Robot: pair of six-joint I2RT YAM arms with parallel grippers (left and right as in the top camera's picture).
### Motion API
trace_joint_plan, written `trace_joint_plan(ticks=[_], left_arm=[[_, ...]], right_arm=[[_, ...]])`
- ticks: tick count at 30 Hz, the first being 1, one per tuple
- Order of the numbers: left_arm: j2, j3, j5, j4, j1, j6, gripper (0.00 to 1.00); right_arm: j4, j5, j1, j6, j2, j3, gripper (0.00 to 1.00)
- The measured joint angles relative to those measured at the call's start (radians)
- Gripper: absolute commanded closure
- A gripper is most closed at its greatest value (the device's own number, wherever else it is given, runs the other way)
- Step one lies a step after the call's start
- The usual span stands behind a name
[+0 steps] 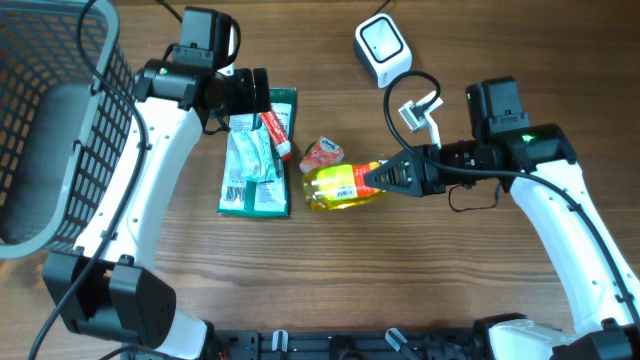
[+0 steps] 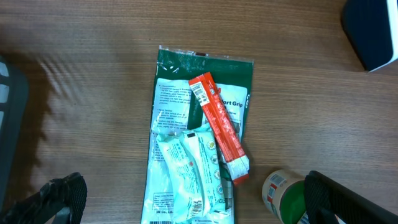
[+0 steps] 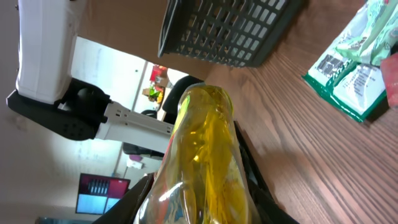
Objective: Scan the item barcode
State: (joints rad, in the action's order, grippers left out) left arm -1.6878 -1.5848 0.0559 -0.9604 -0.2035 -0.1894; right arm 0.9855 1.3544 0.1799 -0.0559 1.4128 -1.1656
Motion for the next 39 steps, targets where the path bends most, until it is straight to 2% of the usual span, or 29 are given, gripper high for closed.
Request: trace_joint_plan(ticks=[39], left_arm=[[0.0,0.0,0.0,0.0,0.0,0.0,0.0]], right_arm=[[0.002,-0.001,0.0,0.006,0.0,0.0,0.89]])
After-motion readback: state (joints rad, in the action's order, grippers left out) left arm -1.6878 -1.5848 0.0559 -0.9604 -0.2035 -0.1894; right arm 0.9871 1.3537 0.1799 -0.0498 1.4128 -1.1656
